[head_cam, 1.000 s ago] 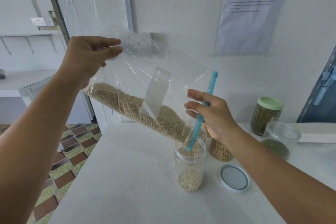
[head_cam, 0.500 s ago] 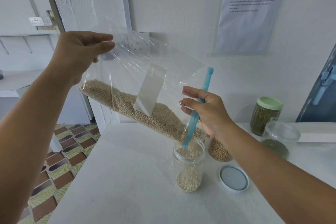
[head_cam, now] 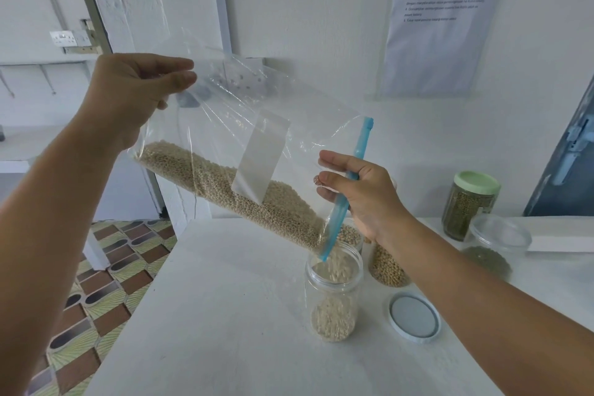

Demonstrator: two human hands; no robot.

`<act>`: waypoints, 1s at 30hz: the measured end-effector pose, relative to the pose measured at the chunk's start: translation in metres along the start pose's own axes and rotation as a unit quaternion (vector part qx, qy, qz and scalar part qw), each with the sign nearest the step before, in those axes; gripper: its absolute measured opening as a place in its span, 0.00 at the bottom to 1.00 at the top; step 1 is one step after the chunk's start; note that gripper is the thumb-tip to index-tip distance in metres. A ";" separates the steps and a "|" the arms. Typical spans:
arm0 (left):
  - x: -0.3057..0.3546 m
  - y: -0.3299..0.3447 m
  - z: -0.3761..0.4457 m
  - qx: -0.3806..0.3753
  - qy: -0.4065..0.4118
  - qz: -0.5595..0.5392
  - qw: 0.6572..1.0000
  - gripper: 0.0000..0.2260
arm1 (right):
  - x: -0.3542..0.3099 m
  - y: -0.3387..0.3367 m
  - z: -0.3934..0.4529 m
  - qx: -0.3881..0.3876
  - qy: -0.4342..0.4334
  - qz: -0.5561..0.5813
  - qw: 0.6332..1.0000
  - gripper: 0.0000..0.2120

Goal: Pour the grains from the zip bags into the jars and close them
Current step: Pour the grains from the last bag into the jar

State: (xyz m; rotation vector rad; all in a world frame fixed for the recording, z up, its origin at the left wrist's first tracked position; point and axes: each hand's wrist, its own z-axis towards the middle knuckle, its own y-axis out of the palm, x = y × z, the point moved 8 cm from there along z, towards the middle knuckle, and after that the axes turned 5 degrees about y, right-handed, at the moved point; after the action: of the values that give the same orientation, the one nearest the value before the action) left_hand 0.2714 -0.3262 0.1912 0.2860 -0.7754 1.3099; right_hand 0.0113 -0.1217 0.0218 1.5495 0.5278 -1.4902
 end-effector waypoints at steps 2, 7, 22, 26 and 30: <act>-0.001 0.002 -0.001 -0.002 -0.001 -0.004 1.000 0.14 | 0.002 -0.002 0.000 0.002 0.001 0.000 1.000 0.16; -0.008 0.005 -0.004 -0.009 -0.013 -0.009 1.000 0.14 | 0.005 -0.004 -0.002 0.005 0.004 0.002 1.000 0.16; -0.008 0.003 -0.004 -0.004 -0.013 -0.020 1.000 0.11 | 0.006 -0.002 0.001 0.003 0.002 0.000 1.000 0.16; -0.009 0.002 -0.004 -0.004 -0.014 -0.021 1.000 0.12 | 0.007 -0.002 0.002 0.002 0.002 0.002 1.000 0.16; -0.010 0.002 -0.003 -0.002 -0.017 -0.022 1.000 0.12 | 0.006 -0.001 0.001 0.003 0.000 0.000 1.000 0.17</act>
State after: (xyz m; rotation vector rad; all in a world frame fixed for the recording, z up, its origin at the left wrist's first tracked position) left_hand 0.2704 -0.3312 0.1820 0.3210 -0.7975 1.2652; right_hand 0.0105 -0.1237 0.0160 1.5530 0.5236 -1.4932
